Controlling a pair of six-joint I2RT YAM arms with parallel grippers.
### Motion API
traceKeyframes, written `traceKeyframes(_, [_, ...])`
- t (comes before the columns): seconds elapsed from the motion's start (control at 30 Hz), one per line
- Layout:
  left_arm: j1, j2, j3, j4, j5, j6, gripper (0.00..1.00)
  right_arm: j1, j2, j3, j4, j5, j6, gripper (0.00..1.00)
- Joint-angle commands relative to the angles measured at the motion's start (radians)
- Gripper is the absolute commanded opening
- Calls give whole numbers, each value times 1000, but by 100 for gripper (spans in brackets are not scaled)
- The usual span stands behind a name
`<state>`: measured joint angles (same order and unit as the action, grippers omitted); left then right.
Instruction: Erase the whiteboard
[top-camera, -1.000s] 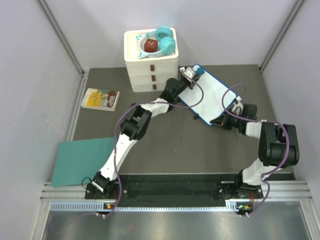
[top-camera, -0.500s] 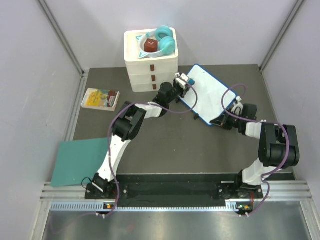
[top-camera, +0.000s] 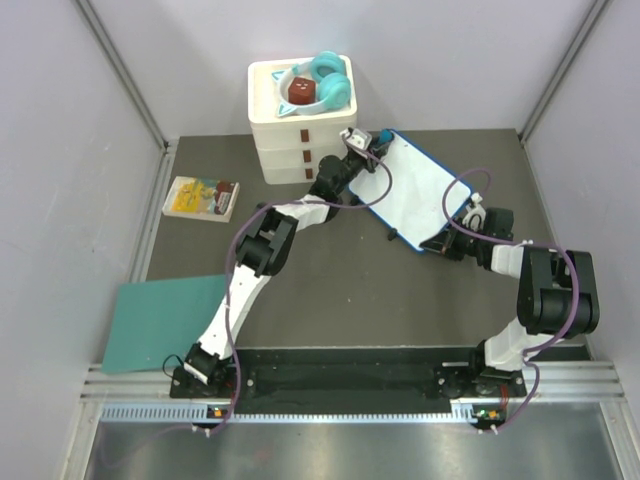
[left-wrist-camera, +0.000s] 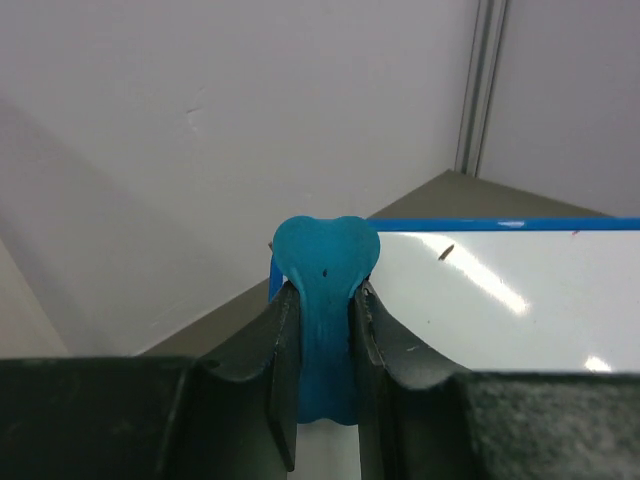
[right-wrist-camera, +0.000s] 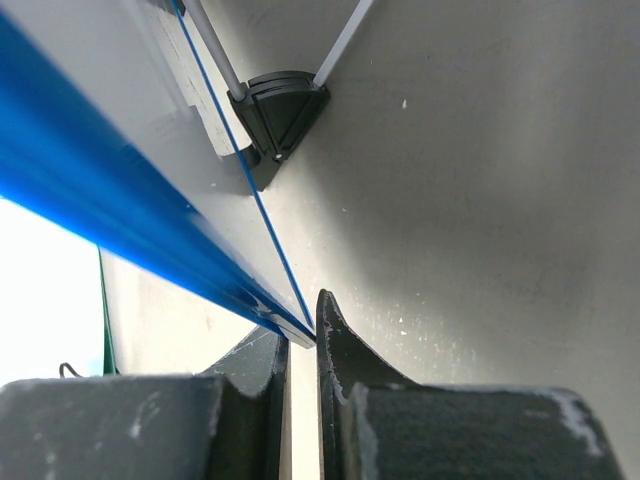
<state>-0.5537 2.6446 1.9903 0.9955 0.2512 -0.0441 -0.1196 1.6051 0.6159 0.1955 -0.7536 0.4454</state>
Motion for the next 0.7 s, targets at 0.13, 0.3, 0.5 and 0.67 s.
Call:
traceKeyframes(0.13, [-14,6,58,132,43,-50,0,49,12,-47,-232,-38,-71,0])
traceKeyframes(0.3, [-15,-73,-135,158,31,-22,0,49,10,-47,-231,-38,-71,0])
traceKeyframes(0.5, [-15,-159,-352,189,-12,13,0,49,3,-50,-229,-38,-71,0])
traceKeyframes(0.67, [-12,-161,-392,250,-12,18,0,49,3,-50,-231,-36,-71,0])
